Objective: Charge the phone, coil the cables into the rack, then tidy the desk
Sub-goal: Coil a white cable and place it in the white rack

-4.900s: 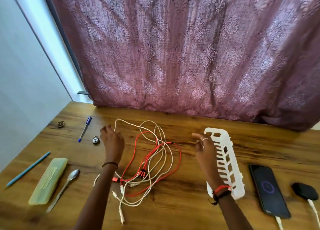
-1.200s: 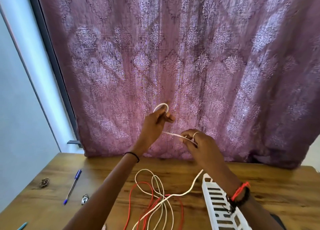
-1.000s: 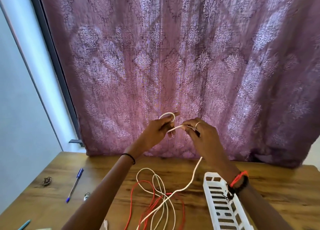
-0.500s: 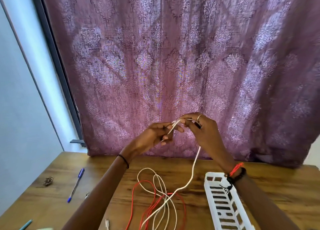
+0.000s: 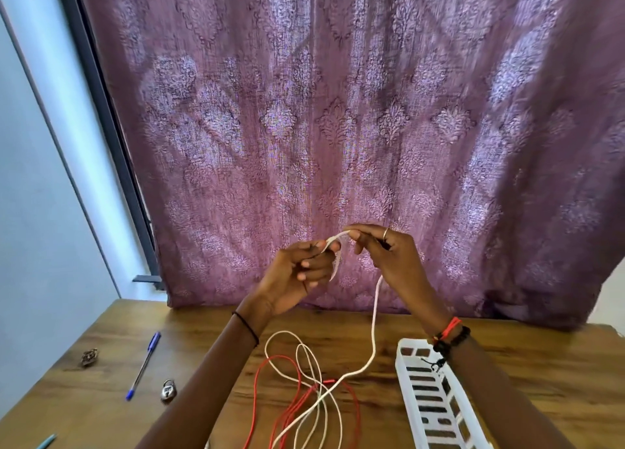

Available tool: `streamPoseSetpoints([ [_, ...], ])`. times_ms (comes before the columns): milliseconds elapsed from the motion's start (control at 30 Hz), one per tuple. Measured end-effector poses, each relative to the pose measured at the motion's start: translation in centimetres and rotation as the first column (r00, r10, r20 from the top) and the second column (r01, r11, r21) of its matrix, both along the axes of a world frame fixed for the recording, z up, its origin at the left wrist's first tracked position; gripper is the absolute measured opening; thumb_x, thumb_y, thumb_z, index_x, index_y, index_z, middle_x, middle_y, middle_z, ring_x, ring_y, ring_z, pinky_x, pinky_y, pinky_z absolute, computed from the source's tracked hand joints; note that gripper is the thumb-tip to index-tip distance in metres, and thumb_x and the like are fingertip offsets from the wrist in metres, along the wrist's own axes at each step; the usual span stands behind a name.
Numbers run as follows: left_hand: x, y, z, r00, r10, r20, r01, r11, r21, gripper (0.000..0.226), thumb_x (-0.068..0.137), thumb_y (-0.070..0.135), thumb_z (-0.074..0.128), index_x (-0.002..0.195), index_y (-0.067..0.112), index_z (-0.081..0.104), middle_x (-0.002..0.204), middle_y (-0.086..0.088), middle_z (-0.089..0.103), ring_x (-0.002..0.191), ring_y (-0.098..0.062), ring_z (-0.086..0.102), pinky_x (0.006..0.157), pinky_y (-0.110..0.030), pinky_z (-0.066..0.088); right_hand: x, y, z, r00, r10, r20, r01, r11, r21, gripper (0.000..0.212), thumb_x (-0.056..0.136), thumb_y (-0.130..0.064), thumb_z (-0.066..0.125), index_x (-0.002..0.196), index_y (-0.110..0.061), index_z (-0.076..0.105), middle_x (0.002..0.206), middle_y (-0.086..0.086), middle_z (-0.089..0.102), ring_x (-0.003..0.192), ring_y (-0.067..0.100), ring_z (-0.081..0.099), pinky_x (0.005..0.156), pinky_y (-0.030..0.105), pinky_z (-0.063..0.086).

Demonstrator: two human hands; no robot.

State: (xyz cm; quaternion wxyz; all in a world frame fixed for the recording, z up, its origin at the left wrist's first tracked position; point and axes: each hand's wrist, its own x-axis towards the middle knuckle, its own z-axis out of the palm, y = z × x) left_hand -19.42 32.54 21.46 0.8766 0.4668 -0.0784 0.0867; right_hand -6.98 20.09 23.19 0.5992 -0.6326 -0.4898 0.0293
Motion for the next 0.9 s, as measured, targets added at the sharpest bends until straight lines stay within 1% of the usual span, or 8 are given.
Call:
streamPoseSetpoints([
  [100, 0.2, -0.3, -0.3, 0.998, -0.040, 0.046, 0.046, 0.990, -0.137, 0.016, 0.076, 0.014, 0.068, 0.088, 0.004, 0.063, 0.049, 0.012, 0.030, 0.038, -0.005, 0.016, 0.041, -0.016, 0.024, -0.3, 0.4, -0.6, 0.999, -0.011, -0.035, 0.011, 1.000, 0.008, 0.021, 0.091, -0.016, 0.057, 0.104, -0.028, 0.068, 0.055, -0.009, 0.059, 0.041, 0.002, 0.036, 0.046, 0.010, 0.029],
  [233, 0.4, -0.5, -0.4, 0.995, -0.024, 0.101, 0.055, 0.945, -0.321, 0.019, 0.074, 0.004, 0.067, 0.092, 0.001, 0.063, 0.053, 0.010, 0.021, 0.039, -0.005, 0.017, 0.040, -0.016, 0.025, -1.1, 0.6, -1.1, 0.999, -0.035, -0.028, 0.036, 0.999, 0.019, 0.023, 0.093, -0.015, 0.054, 0.111, -0.026, 0.064, 0.057, -0.003, 0.056, 0.040, 0.000, 0.041, 0.048, 0.007, 0.031],
  [433, 0.9, -0.4, -0.2, 0.983, 0.122, 0.135, -0.045, 0.884, -0.465, 0.037, 0.069, -0.008, 0.055, 0.106, -0.005, 0.062, 0.050, 0.006, 0.039, 0.041, -0.005, 0.023, 0.042, -0.017, 0.034, -2.1, 1.1, -3.0, 0.988, -0.147, 0.037, 0.147, 0.989, 0.004, 0.034, 0.094, -0.009, 0.051, 0.125, -0.024, 0.055, 0.056, 0.000, 0.054, 0.043, -0.001, 0.044, 0.050, 0.008, 0.034],
  [500, 1.3, -0.2, 0.0, 0.977, 0.169, 0.134, -0.087, 0.879, -0.469, 0.049, 0.062, -0.011, 0.064, 0.110, -0.005, 0.061, 0.051, 0.007, 0.038, 0.039, -0.006, 0.029, 0.043, -0.016, 0.033, -2.1, 1.3, -4.0, 0.973, -0.191, 0.132, 0.198, 0.979, -0.044, 0.039, 0.096, -0.011, 0.048, 0.130, -0.028, 0.050, 0.057, -0.004, 0.054, 0.045, 0.001, 0.045, 0.050, 0.012, 0.036],
  [633, 1.9, 0.6, -0.3, 0.965, 0.184, 0.184, -0.065, 0.856, -0.514, 0.062, 0.061, -0.014, 0.066, 0.122, -0.008, 0.053, 0.053, 0.005, 0.040, 0.041, -0.006, 0.036, 0.047, -0.015, 0.036, -2.6, 1.4, -5.2, 0.934, -0.218, 0.283, 0.281, 0.937, -0.208, 0.044, 0.097, -0.018, 0.041, 0.140, -0.028, 0.039, 0.067, 0.004, 0.062, 0.057, 0.014, 0.056, 0.062, 0.036, 0.048],
  [700, 2.1, 1.0, -0.2, 0.956, 0.212, 0.203, -0.080, 0.853, -0.516, 0.062, 0.066, -0.011, 0.065, 0.125, -0.009, 0.049, 0.055, 0.005, 0.041, 0.042, -0.006, 0.039, 0.050, -0.015, 0.040, -2.7, 1.3, -5.6, 0.912, -0.207, 0.354, 0.337, 0.870, -0.360, 0.042, 0.099, -0.026, 0.037, 0.141, -0.026, 0.038, 0.081, 0.013, 0.068, 0.075, 0.028, 0.065, 0.068, 0.038, 0.051],
  [767, 2.4, 1.2, 0.2, 0.936, 0.310, 0.167, -0.197, 0.853, -0.483, 0.053, 0.077, -0.003, 0.057, 0.129, -0.007, 0.045, 0.056, 0.006, 0.042, 0.043, -0.005, 0.041, 0.050, -0.015, 0.042, -3.2, 1.1, -5.8, 0.895, -0.144, 0.423, 0.363, 0.786, -0.501, 0.038, 0.100, -0.033, 0.033, 0.134, -0.022, 0.047, 0.090, 0.015, 0.069, 0.087, 0.031, 0.066, 0.075, 0.038, 0.053],
  [900, 3.1, 1.2, 1.1, 0.795, 0.599, 0.094, -0.580, 0.797, -0.168, 0.038, 0.097, 0.005, 0.033, 0.135, 0.000, 0.039, 0.055, 0.008, 0.043, 0.046, -0.005, 0.041, 0.050, -0.014, 0.040, -4.9, 0.3, -5.9, 0.837, -0.057, 0.543, 0.418, 0.707, -0.570, 0.038, 0.100, -0.039, 0.031, 0.117, -0.018, 0.057, 0.104, 0.013, 0.068, 0.100, 0.031, 0.063, 0.080, 0.036, 0.049],
])
